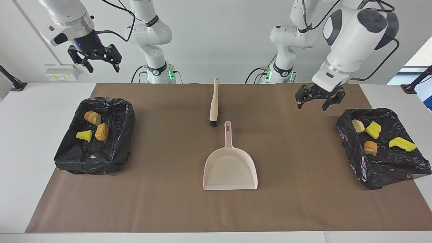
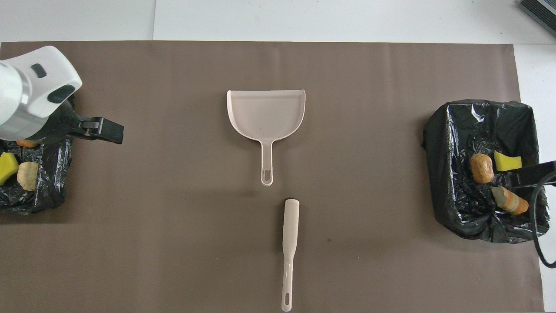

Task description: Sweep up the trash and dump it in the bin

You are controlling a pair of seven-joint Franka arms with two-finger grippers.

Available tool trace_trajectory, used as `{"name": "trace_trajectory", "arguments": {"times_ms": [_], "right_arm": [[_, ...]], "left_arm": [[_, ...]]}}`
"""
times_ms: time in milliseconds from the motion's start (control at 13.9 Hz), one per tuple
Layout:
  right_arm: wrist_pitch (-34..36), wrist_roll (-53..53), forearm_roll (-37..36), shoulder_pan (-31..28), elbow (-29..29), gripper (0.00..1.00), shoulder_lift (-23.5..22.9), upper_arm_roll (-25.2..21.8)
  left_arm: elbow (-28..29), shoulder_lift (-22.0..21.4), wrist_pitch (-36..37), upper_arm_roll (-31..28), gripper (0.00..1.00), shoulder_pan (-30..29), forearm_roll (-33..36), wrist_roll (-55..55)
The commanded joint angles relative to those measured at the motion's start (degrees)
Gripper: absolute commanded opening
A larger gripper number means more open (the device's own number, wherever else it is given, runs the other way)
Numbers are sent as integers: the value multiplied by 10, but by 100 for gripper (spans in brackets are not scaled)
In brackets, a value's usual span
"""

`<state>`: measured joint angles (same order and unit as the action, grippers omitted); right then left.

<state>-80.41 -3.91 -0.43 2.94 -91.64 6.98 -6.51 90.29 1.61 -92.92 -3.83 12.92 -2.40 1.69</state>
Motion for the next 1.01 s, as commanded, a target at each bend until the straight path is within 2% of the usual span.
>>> {"name": "trace_trajectory", "arguments": {"times_ms": [0, 289, 361, 433, 577, 938], "right_arm": [[3, -11, -1, -1, -4, 100, 5, 1], [3, -11, -1, -1, -4, 100, 5, 1], [3, -11, -1, -1, -4, 100, 5, 1], [3, -11, -1, -1, -4, 100, 5, 1], [3, -11, -1, -1, -4, 100, 5, 1], [3, -11, -1, -1, -4, 100, 5, 1]], "left_arm": [[-60, -5, 81, 7, 100, -41, 19, 59], [-141, 8, 173, 0, 100, -50, 27, 77], [-145, 9, 178, 0, 100, -52, 27, 76], [-144, 3, 173, 4, 100, -52, 27, 77], [-103, -20, 160, 6, 100, -53, 28, 76], [-86, -24, 143, 7, 100, -54, 28, 75]]}}
